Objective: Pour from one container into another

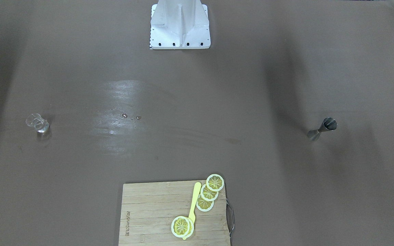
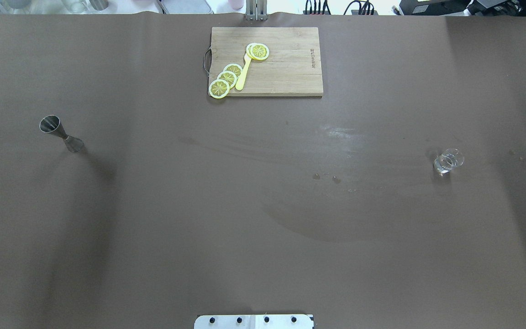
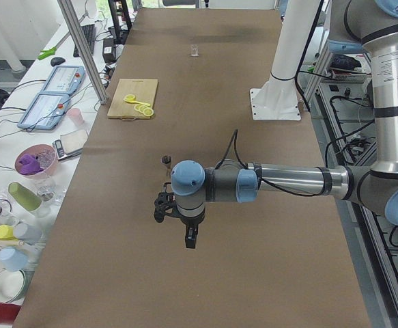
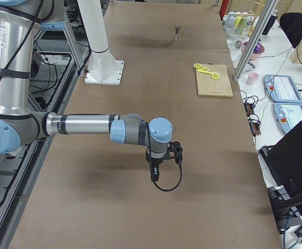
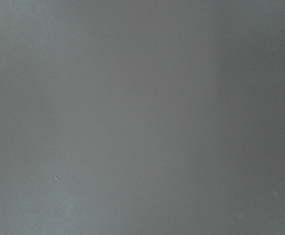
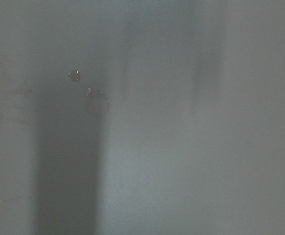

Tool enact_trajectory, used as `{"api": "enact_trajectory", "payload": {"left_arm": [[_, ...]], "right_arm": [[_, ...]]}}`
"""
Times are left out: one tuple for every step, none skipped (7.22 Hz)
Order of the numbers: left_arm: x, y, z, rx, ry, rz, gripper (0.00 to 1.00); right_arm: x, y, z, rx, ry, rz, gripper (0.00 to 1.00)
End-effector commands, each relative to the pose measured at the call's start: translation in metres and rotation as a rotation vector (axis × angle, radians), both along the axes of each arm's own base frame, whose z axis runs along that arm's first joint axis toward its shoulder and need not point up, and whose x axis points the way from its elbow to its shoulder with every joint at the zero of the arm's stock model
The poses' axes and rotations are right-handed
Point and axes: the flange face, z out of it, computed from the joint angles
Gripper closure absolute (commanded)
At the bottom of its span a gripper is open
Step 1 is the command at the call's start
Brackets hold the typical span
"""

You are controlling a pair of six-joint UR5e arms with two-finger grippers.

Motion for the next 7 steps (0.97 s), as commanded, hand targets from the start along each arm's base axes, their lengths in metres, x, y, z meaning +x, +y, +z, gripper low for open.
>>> {"api": "enact_trajectory", "payload": {"left_arm": [[0.0, -0.002, -0.007, 0.017, -0.002, -0.001, 0.03], [0.0, -0.003, -0.017, 0.038, -0.004, 0.002, 0.03], [0.0, -0.003, -0.023, 0.049, -0.002, 0.002, 0.03], [0.0, -0.003, -0.02, 0.045, -0.004, 0.002, 0.03], [0.0, -0.003, -0.017, 0.038, -0.002, 0.0, 0.03], [-0.001, -0.002, -0.016, 0.035, -0.004, 0.0, 0.03], [-0.001, -0.002, -0.015, 0.034, -0.004, 0.0, 0.03]], "right_arm": [[0.0, 0.0, 0.0, 0.001, 0.0, 0.0, 0.0], [0.0, 0.0, 0.0, 0.001, 0.0, 0.0, 0.0], [0.0, 0.0, 0.001, -0.002, 0.0, 0.0, 0.0], [0.0, 0.0, 0.001, -0.003, -0.001, 0.0, 0.0], [0.0, 0.0, 0.001, -0.004, -0.001, 0.001, 0.0], [0.0, 0.0, 0.001, -0.004, -0.001, 0.001, 0.0], [0.0, -0.001, -0.002, 0.004, -0.002, 0.0, 0.0]]}}
